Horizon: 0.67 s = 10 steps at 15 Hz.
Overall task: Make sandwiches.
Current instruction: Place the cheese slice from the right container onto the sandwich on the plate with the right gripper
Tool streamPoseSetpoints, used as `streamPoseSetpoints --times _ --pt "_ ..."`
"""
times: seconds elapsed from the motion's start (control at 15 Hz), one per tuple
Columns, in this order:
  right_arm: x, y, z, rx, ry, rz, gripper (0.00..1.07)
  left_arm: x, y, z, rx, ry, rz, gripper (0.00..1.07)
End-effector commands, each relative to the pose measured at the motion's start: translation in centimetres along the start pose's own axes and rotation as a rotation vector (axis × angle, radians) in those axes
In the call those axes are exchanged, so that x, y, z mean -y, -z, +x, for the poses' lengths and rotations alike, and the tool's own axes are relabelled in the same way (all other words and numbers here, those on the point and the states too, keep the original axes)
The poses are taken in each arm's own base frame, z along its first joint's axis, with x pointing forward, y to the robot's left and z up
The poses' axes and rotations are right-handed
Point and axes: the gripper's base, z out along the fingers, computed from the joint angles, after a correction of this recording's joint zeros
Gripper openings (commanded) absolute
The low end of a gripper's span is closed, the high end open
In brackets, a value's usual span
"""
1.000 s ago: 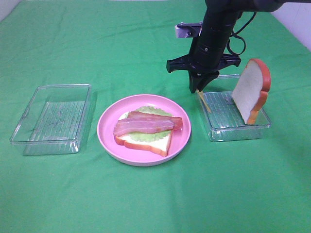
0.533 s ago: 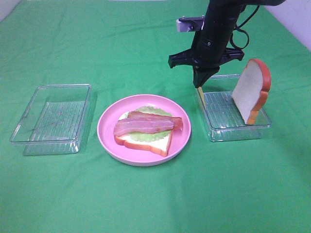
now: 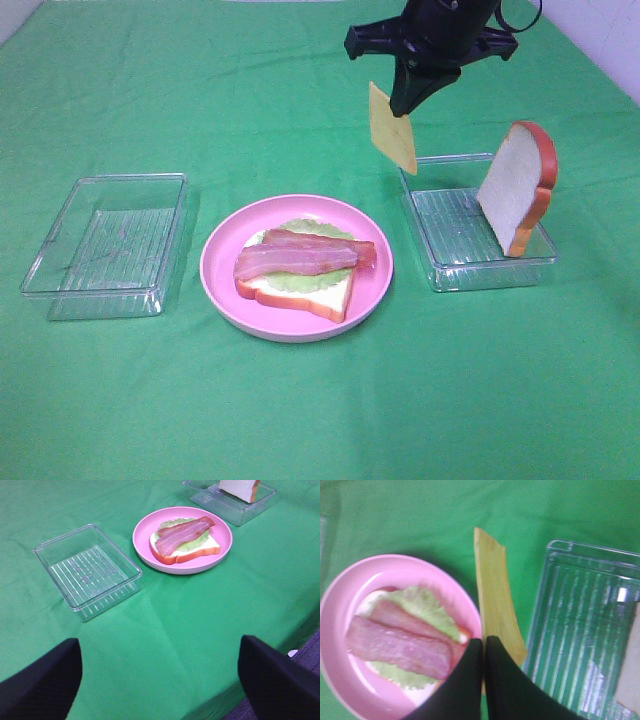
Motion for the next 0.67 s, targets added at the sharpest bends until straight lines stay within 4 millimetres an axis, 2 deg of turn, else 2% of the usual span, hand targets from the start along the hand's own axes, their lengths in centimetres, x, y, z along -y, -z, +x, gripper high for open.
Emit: streamPoseSetpoints --times 0.07,0.2,0.27,0.4,0.47,0.67 --pt "-1.8 1.6 0.5 -0.030 0.090 -0.181 0.00 0.0 0.0 0.0 0.013 0.003 0.014 0.80" --pt "-2.8 1.4 1.0 -0.060 0.124 -0.306 0.00 0.0 0.0 0.0 0.013 0.003 0.014 0.80" --pt "-3.6 0.8 1.5 -0.064 0.116 -0.436 0.00 0.0 0.0 0.0 0.013 0.003 0.014 0.80" --pt "-4.2 -0.7 2.2 -0.053 0.088 -0.557 0.00 0.0 0.0 0.0 0.013 0.003 0.014 0.80" --pt "-4.3 -1.6 2.5 -0.043 0.049 -0.601 0.00 0.0 0.0 0.0 0.013 0.003 0.014 0.80" --pt "-4.6 -6.0 4.2 -0.128 -0.019 -0.687 0.00 0.0 0.0 0.0 0.013 0.003 0.014 0.80"
